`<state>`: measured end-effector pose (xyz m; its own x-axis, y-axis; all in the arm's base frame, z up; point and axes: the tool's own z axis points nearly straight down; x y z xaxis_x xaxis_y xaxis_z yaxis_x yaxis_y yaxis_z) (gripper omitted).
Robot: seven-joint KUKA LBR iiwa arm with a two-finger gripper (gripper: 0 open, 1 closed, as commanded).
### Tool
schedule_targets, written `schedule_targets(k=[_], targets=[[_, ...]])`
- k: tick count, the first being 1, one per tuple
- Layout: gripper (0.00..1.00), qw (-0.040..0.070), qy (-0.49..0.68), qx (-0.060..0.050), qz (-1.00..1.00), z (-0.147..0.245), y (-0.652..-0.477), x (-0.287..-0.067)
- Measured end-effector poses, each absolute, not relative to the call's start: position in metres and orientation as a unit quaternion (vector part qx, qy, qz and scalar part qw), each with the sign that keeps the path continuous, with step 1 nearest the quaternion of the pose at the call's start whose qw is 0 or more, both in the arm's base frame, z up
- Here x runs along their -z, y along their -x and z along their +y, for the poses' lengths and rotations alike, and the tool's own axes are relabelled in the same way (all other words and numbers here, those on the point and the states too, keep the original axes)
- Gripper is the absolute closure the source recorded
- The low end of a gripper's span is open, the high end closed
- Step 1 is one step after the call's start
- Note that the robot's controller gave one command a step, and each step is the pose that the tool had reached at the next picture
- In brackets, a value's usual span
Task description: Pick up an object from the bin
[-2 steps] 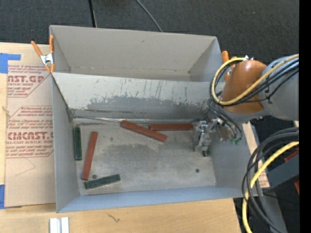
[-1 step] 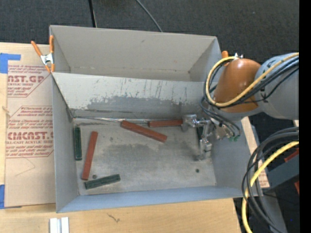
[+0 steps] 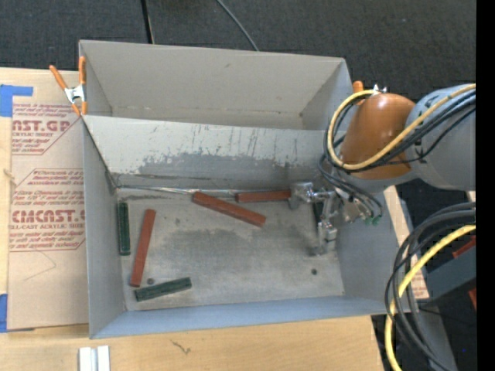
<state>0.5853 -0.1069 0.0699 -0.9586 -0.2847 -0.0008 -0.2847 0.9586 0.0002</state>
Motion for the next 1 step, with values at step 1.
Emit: schedule_targets(k=[1], targets=[[0.0, 0.0, 0.046, -0.002, 0.999, -0.1308, -0.5618, -0.0853]])
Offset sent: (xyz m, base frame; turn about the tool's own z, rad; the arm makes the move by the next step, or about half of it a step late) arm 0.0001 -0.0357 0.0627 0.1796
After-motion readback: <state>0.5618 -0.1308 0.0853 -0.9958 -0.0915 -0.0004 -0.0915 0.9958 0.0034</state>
